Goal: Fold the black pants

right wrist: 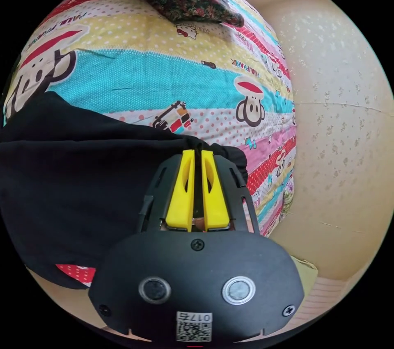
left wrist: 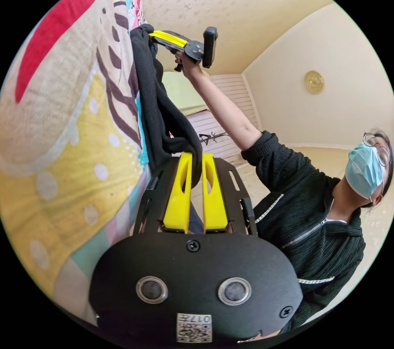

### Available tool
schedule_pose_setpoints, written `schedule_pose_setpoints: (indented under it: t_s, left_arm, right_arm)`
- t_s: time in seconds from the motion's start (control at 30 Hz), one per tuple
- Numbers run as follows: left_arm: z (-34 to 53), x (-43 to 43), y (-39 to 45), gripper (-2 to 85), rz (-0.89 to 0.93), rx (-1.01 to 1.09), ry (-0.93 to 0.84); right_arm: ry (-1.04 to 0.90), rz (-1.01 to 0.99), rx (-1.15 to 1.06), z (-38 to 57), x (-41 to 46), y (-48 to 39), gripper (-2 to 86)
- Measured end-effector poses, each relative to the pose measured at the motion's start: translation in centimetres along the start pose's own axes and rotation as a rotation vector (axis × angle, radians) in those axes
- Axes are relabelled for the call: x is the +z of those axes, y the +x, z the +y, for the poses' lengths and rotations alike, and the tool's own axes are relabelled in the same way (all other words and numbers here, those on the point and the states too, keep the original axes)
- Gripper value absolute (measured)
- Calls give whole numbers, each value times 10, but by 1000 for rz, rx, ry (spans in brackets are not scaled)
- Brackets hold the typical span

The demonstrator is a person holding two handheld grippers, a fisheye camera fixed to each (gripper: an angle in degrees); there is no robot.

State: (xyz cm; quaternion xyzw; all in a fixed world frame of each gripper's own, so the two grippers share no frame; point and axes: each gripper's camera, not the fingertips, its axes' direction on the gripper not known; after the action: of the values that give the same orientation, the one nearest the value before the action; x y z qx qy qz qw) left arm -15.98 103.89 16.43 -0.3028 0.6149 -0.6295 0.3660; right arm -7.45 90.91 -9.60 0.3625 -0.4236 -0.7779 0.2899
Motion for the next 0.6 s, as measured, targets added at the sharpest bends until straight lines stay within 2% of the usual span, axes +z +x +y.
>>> schedule_pose_setpoints:
  t_s: [0.23, 0.43, 0.6]
  left_arm:
    - [-4, 6, 10, 49, -30, -17, 16]
    - [-18, 21, 36, 50, -102, 65, 36]
    - [-30, 23, 40, 51, -125, 71, 150]
  right_arm:
    - [72, 177, 73, 43, -69, 29, 36]
    - [73, 319, 149, 62, -93, 69, 36]
    - [48, 275, 239, 43, -64, 114, 41]
